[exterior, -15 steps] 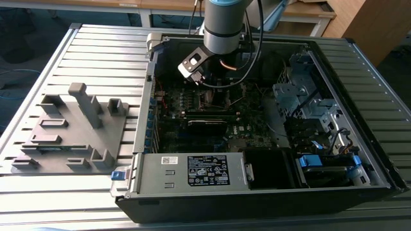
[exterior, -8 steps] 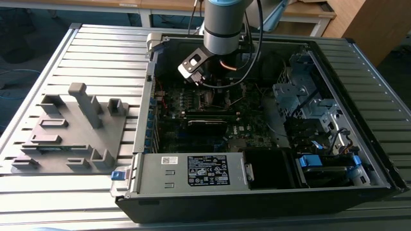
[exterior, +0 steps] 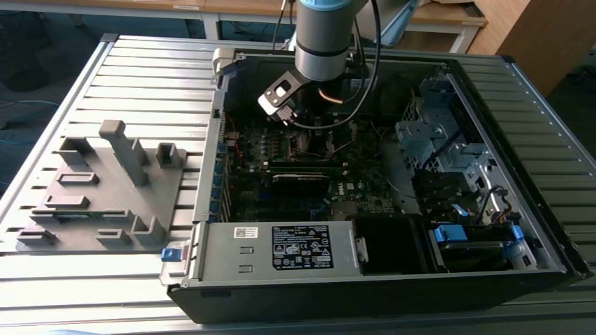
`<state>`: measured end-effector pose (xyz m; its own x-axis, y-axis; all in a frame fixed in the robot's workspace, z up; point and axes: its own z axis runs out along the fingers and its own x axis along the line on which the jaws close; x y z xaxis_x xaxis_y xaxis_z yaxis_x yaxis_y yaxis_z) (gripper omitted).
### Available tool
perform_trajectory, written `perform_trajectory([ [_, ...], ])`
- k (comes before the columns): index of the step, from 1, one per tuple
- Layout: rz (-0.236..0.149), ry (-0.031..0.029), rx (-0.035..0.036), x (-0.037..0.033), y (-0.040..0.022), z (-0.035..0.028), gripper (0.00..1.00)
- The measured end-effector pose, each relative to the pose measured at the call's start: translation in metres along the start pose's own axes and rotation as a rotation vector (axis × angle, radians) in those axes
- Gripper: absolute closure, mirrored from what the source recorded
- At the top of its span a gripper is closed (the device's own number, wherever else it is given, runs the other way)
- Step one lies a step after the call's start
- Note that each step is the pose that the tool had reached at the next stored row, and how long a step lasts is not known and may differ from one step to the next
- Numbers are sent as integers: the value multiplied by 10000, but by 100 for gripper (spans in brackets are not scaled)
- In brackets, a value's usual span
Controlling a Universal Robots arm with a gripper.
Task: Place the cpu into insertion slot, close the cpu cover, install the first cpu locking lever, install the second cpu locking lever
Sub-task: 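Place the cpu into insertion slot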
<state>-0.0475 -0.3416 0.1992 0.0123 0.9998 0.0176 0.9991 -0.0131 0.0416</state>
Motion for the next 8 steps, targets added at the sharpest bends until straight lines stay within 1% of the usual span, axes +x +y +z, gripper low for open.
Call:
perform_trajectory([
  [8,0,1,0,0,-9,24,46],
])
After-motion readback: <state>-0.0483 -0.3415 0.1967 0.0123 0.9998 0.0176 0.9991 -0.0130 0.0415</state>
